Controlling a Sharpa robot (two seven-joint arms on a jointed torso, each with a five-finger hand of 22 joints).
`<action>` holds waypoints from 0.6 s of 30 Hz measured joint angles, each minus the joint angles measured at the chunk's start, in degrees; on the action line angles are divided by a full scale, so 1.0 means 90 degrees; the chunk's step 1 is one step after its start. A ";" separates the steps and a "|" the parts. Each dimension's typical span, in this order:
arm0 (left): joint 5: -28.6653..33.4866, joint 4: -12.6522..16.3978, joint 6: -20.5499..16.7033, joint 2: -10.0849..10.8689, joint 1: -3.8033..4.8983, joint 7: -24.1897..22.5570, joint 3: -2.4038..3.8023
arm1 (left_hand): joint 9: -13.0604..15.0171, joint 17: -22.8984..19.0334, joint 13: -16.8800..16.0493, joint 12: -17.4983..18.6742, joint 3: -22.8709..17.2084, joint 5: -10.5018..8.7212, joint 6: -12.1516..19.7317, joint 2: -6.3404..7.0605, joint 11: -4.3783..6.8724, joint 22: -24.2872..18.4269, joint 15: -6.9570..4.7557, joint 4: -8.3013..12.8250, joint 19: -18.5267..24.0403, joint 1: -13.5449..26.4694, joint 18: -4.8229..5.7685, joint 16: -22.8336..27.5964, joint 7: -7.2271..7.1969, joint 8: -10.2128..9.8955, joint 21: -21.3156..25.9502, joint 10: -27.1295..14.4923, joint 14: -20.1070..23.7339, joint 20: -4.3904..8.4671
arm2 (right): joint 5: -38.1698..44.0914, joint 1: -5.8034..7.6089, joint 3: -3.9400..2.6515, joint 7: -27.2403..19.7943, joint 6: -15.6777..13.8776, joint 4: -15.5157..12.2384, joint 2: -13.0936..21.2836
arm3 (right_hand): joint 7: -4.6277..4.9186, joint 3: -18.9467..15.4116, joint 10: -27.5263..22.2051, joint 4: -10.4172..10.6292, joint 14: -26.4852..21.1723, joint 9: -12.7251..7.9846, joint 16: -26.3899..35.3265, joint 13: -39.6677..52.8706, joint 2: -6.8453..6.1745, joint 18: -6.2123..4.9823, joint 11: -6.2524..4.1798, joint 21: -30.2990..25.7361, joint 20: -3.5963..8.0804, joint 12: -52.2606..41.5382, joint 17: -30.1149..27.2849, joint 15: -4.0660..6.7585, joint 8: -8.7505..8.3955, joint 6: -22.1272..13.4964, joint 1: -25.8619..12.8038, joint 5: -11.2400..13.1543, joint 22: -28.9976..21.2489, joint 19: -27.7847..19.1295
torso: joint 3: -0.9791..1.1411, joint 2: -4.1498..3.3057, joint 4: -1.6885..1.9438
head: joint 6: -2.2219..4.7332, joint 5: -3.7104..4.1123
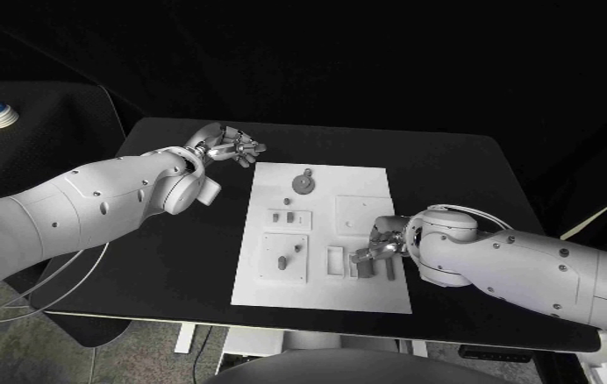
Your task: Assemble the parts on the task board
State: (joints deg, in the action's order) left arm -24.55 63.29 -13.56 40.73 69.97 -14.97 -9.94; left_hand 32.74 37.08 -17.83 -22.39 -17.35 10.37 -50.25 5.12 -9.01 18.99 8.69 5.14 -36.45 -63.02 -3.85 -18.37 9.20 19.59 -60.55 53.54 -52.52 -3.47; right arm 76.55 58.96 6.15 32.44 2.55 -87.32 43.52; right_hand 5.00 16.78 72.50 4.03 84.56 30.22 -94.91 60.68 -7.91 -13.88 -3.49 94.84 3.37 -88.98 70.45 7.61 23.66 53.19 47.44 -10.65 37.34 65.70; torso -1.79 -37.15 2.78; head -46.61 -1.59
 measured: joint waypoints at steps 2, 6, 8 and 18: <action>-0.0001 0.0002 0.0000 0.0000 0.0000 0.0002 0.0000 | 0.0000 0.0000 0.0000 0.0000 0.0000 0.0000 0.0000 0.0000 0.0000 0.0000 0.0000 0.0000 0.0000 0.0000 0.0000 0.0000 0.0000 0.0000 0.0000 0.0000 0.0000 0.0000 | -0.0002 -0.0011 0.0004 -0.0008 -0.0004 0.0000 -0.0004 | 0.0005 0.0000 0.0000 0.0000 0.0002 0.0000 0.0000 0.0000 0.0000 0.0000 0.0000 0.0000 0.0000 0.0000 -0.0015 -0.0002 0.0000 0.0028 0.0000 0.0000 0.0000 0.0000 | 0.0000 0.0002 -0.0001 | -0.0004 -0.0004; -0.0002 0.0008 0.0000 0.0005 0.0000 0.0006 0.0000 | 0.0000 0.0000 0.0000 0.0025 0.0017 0.0000 0.0000 0.0000 0.0000 0.0000 0.0000 -0.0017 0.0000 0.0000 0.0000 0.0000 0.0000 0.0000 0.0000 0.0000 0.0000 0.0000 | -0.0003 -0.0027 0.0004 -0.0014 -0.0021 0.0009 -0.0013 | 0.0032 0.0014 0.0001 -0.0014 -0.0014 0.0000 0.0000 0.0003 0.0000 0.0001 0.0001 0.0000 -0.0001 0.0000 -0.0036 0.0015 -0.0001 0.0060 0.0000 0.0000 0.0015 0.0000 | 0.0000 0.0003 -0.0002 | -0.0010 -0.0010; -0.0003 0.0010 0.0000 0.0009 0.0000 0.0010 0.0000 | 0.0000 0.0000 0.0000 0.0025 0.0017 0.0000 0.0000 0.0000 0.0000 0.0000 0.0000 -0.0017 0.0000 0.0000 0.0001 0.0025 0.0000 0.0000 0.0000 0.0000 0.0000 0.0000 | -0.0004 -0.0030 0.0003 -0.0020 -0.0029 0.0022 -0.0021 | 0.0036 0.0065 0.0001 -0.0082 -0.0015 0.0001 0.0000 0.0009 0.0054 0.0001 0.0001 0.0000 0.0012 0.0000 -0.0056 0.0015 -0.0001 0.0068 0.0054 0.0000 0.0029 -0.0015 | 0.0001 0.0004 -0.0004 | -0.0016 -0.0015; -0.0010 0.0011 0.0000 0.0017 0.0001 0.0021 0.0000 | 0.0000 0.0001 0.0000 0.0024 0.0017 0.0000 0.0000 0.0000 0.0000 0.0000 0.0000 -0.0017 0.0000 0.0000 0.0001 0.0025 0.0000 0.0000 0.0000 0.0000 0.0000 0.0000 | -0.0008 -0.0031 0.0007 -0.0035 -0.0057 0.0018 -0.0024 | 0.0069 0.0312 0.0012 -0.0910 -0.0040 0.0019 0.0000 0.0034 0.0165 0.0007 0.0013 0.0000 0.0012 0.0033 -0.0122 -0.0005 -0.0047 0.0135 0.0741 0.0001 0.0150 -0.0079 | 0.0008 0.0002 -0.0007 | -0.0028 -0.0012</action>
State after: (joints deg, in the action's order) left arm -24.64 63.38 -13.56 40.88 69.97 -14.78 -9.94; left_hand 32.75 37.09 -17.83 -22.17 -17.20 10.37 -50.25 5.12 -9.01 18.99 8.69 4.98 -36.45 -63.02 -3.84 -18.15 9.20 19.59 -60.55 53.54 -52.52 -3.48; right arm 76.48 58.68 6.22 32.12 2.04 -87.16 43.31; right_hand 5.62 19.59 72.61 -4.16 84.20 30.39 -94.91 60.98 -6.42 -13.81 -3.38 94.85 3.48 -88.69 69.34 7.57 23.24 54.41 54.11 -10.64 38.69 64.99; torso -1.71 -37.13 2.71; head -46.86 -1.69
